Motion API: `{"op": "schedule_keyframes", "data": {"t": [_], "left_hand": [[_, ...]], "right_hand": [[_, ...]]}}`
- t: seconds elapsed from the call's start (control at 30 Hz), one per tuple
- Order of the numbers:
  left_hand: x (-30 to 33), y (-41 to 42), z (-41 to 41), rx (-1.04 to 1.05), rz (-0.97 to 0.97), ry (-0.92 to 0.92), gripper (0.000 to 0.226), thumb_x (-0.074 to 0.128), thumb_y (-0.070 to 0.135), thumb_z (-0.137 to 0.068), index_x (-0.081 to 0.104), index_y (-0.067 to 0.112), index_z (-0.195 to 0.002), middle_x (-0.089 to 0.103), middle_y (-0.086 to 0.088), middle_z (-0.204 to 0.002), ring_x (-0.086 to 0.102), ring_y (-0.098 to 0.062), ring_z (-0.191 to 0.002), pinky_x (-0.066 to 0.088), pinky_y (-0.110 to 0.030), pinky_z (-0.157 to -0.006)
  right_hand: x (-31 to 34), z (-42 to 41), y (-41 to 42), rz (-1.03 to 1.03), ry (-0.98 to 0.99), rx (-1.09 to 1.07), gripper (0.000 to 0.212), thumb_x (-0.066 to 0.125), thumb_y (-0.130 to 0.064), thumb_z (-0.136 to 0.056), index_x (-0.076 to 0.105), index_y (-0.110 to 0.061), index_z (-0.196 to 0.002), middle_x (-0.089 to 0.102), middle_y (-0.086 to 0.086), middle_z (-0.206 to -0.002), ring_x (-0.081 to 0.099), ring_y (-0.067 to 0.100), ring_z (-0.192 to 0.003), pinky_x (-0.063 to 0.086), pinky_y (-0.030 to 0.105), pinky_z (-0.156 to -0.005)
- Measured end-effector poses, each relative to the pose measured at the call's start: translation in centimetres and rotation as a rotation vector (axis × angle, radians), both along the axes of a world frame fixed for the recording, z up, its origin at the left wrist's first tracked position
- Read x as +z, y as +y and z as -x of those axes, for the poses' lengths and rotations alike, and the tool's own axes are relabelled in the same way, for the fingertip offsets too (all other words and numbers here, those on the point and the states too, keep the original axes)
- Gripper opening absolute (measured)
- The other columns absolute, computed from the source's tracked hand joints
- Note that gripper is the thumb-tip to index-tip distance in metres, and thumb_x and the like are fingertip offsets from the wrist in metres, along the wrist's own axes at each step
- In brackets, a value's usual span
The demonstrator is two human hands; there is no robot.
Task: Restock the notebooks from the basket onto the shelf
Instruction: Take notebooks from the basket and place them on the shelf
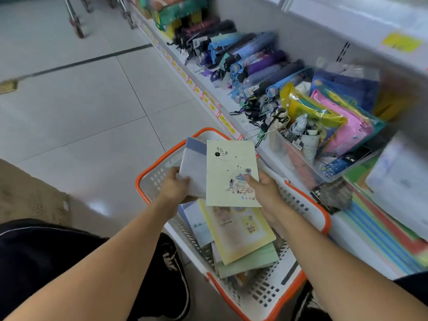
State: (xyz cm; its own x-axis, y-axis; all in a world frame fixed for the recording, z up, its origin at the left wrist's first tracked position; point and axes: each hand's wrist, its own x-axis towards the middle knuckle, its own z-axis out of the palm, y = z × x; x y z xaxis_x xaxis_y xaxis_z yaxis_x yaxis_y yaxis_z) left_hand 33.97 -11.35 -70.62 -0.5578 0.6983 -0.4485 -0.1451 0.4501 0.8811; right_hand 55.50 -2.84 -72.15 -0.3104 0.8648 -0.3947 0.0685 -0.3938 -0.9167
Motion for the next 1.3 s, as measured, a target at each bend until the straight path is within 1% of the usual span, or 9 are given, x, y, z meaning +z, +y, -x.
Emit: {"op": "schedule_keyframes", "data": {"t": [0.13, 0.23, 0.37, 0.53, 0.77, 0.87, 1.03, 1.17, 1.3], "left_hand": [[3.9, 1.7, -1.7, -0.088, -0.164, -0.157, 0.019, 0.046, 0.019, -0.102, 0.055, 0.025, -0.118, 0.068, -0.009, -0.102, 0.067, -0.021, -0.071, 0.056, -0.030, -0.055], [6.9, 3.0, -3.2, -0.174, -0.248, -0.228, 0.026, 0.035, 0.031, -0.105, 0.057, 0.030, -0.120, 0.074, 0.000, -0.106, 0.074, -0.018, -0.084, 0.059, -0.035, -0.064], [11.4, 4.5, -5.2, -0.271, -0.331, -0.300, 0.036, 0.043, 0.053, -0.098, 0.061, 0.027, -0.116, 0.074, -0.003, -0.103, 0.073, -0.024, -0.090, 0.060, -0.041, -0.064], [18.6, 8.1, -6.2, -0.374, -0.510, -0.238, 0.036, 0.062, 0.001, -0.089, 0.055, 0.022, -0.117, 0.074, 0.004, -0.097, 0.074, -0.023, -0.082, 0.057, -0.028, -0.049], [33.8, 15.2, -10.2, -0.644, -0.723, -0.382, 0.034, 0.052, 0.043, -0.096, 0.057, 0.023, -0.124, 0.072, -0.003, -0.115, 0.071, -0.025, -0.102, 0.060, -0.033, -0.065], [37.7, 17.5, -11.7, -0.572, -0.695, -0.345, 0.042, 0.049, 0.047, -0.098, 0.057, 0.017, -0.125, 0.074, -0.007, -0.110, 0.072, -0.025, -0.098, 0.060, -0.033, -0.063], [37.2, 19.6, -11.8, -0.535, -0.552, -0.262, 0.038, 0.049, 0.045, -0.099, 0.061, 0.015, -0.117, 0.074, -0.008, -0.106, 0.074, -0.023, -0.089, 0.059, -0.030, -0.060], [36.5, 21.1, -11.4, -0.506, -0.495, -0.221, 0.035, 0.051, 0.044, -0.098, 0.062, 0.015, -0.114, 0.076, -0.006, -0.097, 0.075, -0.021, -0.084, 0.061, -0.032, -0.064], [36.5, 22.5, -11.7, -0.497, -0.475, -0.213, 0.035, 0.050, 0.042, -0.099, 0.063, 0.015, -0.115, 0.076, -0.006, -0.099, 0.074, -0.021, -0.087, 0.058, -0.031, -0.063]], "right_hand": [[3.2, 0.9, 0.5, 0.058, 0.116, -0.023, 0.034, 0.051, -0.023, -0.103, 0.051, -0.023, -0.136, 0.063, 0.000, -0.132, 0.062, 0.028, -0.118, 0.053, 0.057, -0.093], [6.9, 1.3, 1.1, 0.066, 0.291, -0.074, 0.022, 0.049, -0.017, -0.104, 0.052, -0.027, -0.123, 0.069, -0.004, -0.118, 0.071, 0.023, -0.100, 0.061, 0.051, -0.069], [12.0, 0.8, 2.0, -0.117, 0.288, -0.160, 0.026, 0.049, -0.011, -0.103, 0.052, -0.026, -0.124, 0.066, 0.001, -0.126, 0.066, 0.026, -0.111, 0.056, 0.056, -0.086], [20.8, -2.5, 3.0, -0.180, 0.351, -0.061, 0.031, 0.054, -0.016, -0.100, 0.052, -0.037, -0.123, 0.072, -0.007, -0.109, 0.075, 0.023, -0.081, 0.058, 0.044, -0.050], [35.4, -7.6, 9.4, -0.355, 0.603, -0.310, 0.027, 0.048, 0.005, -0.098, 0.056, -0.008, -0.120, 0.074, 0.012, -0.106, 0.075, 0.028, -0.085, 0.058, 0.029, -0.053], [40.7, -10.0, 15.3, -0.279, 0.668, -0.480, 0.019, 0.039, 0.013, -0.098, 0.054, 0.006, -0.108, 0.060, 0.025, -0.126, 0.065, 0.047, -0.104, 0.058, 0.028, -0.050], [43.2, -11.5, 24.4, -0.237, 0.537, -0.573, 0.025, 0.035, 0.012, -0.101, 0.045, 0.010, -0.124, 0.043, 0.028, -0.142, 0.055, 0.049, -0.115, 0.055, 0.030, -0.040], [42.5, -12.1, 28.7, -0.324, 0.274, -0.545, 0.038, 0.047, 0.017, -0.093, 0.044, 0.010, -0.131, 0.044, 0.022, -0.142, 0.058, 0.037, -0.114, 0.062, 0.032, -0.069], [40.6, -12.7, 31.1, -0.482, -0.374, -0.460, 0.030, 0.066, -0.005, -0.091, 0.058, 0.007, -0.117, 0.065, 0.014, -0.096, 0.064, 0.022, -0.072, 0.053, 0.031, -0.059]]}}
